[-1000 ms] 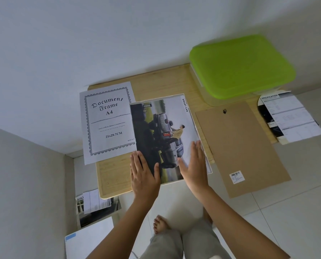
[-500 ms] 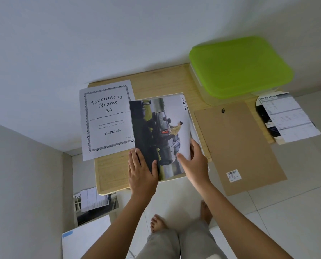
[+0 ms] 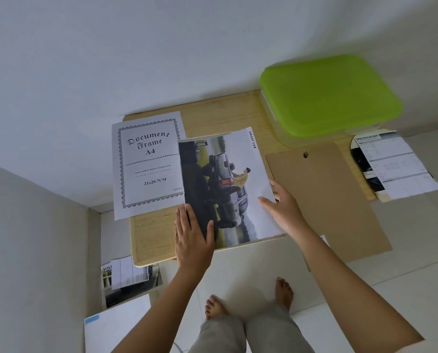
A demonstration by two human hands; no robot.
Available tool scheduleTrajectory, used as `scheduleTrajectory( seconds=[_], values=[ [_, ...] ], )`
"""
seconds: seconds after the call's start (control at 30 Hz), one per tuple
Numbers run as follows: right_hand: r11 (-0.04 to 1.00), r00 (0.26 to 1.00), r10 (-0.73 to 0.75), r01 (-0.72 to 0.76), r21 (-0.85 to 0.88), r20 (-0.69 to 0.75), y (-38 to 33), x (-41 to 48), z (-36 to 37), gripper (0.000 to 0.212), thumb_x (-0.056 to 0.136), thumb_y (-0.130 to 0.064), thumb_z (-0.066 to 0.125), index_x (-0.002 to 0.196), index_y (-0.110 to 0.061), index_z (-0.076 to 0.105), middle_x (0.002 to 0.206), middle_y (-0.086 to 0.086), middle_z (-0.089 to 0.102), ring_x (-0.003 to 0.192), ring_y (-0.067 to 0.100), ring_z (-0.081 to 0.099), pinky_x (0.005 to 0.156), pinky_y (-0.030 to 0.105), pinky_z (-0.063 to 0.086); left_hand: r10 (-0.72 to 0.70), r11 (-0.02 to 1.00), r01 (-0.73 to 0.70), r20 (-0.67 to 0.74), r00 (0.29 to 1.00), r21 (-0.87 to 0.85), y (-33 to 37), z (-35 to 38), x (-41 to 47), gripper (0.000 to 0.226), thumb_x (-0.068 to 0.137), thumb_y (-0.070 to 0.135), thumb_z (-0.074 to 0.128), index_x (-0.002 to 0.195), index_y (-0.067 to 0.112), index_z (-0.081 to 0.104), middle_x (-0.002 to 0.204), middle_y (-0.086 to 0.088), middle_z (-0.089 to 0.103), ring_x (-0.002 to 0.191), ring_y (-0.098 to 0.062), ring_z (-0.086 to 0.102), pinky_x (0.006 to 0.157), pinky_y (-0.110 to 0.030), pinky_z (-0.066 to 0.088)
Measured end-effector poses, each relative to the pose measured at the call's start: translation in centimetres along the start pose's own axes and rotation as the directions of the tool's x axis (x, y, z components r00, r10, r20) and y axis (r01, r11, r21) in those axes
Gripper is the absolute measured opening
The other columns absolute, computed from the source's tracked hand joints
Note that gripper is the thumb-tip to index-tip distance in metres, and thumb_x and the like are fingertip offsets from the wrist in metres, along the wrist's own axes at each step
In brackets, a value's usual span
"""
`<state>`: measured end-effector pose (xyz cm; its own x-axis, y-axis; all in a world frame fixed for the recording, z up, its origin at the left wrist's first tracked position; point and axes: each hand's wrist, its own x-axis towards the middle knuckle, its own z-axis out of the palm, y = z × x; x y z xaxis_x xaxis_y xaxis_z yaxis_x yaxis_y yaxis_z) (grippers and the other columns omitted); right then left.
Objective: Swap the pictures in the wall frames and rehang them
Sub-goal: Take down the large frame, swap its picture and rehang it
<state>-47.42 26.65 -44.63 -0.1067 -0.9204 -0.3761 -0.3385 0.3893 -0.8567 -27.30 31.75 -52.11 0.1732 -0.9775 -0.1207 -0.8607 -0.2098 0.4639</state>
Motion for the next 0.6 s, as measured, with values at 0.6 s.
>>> scheduleTrajectory(
  seconds=[0.6],
  values=[
    [0.940, 0.942, -0.335, 0.333, 0.075, 0.024, -2.1, -1.5, -6.7, 0.060, 0.091, 0.004, 0.046, 0.142, -0.022, 0.028, 0.145, -0.013, 0.029, 0.131, -0.010, 0.024, 0.112, 0.014, 0.015, -0.073, 0.951, 0.066, -0.013, 0.997, -0.303, 7.0, -1.6, -1.6, 0.067, 0.095, 0.051, 0.026, 0.148, 0.014, 0.008, 0.156, -0.005, 0.009, 0.144, -0.021, 0.003, 0.118, -0.041, 0.008]
  ],
)
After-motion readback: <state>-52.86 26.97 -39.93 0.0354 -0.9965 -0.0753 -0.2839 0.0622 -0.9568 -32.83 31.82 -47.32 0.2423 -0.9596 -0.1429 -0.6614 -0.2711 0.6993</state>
